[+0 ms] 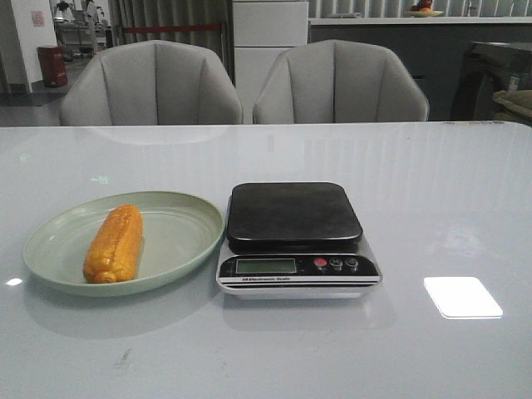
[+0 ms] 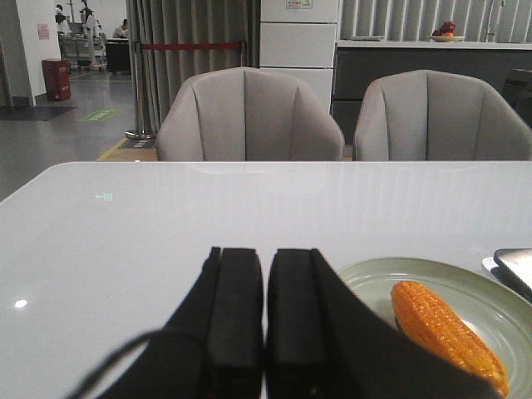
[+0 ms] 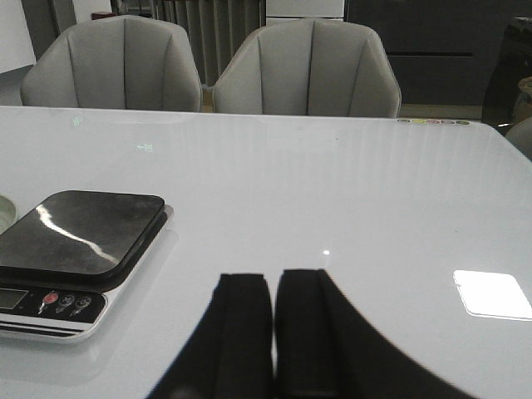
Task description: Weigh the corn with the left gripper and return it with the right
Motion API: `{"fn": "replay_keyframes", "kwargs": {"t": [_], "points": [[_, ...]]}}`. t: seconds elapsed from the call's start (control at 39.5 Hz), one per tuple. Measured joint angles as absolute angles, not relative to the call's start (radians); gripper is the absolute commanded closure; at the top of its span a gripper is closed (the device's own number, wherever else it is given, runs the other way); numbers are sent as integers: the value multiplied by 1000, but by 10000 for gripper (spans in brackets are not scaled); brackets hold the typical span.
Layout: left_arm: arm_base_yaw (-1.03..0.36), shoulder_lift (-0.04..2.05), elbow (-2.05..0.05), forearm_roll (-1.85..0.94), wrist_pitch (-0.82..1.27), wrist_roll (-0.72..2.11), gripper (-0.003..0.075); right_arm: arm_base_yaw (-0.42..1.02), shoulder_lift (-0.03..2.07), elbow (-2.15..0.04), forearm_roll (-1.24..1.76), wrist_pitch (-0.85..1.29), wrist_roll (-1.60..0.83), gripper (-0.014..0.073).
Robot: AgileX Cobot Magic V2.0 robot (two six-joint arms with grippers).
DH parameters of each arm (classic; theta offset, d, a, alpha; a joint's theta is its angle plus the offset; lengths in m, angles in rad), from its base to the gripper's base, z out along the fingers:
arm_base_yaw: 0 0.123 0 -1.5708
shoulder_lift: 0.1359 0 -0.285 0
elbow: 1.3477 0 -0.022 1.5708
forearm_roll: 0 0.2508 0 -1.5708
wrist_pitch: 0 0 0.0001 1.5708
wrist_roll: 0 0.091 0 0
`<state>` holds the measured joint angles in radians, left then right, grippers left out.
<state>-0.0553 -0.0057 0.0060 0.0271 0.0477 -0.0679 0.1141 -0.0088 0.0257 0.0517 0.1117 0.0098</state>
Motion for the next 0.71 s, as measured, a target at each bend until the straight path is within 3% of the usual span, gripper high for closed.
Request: {"fn": "replay_keyframes", "kwargs": {"t": [0.2, 0.46, 0.71], "points": [[-55, -6, 6, 27, 19, -68, 596, 114, -9, 26, 52, 112, 10, 407], [-55, -6, 1, 15, -256, -68, 596, 114, -9, 26, 52, 112, 10, 407], [-55, 85, -252, 11, -6, -88, 596, 114, -9, 26, 52, 112, 10, 407]]}}
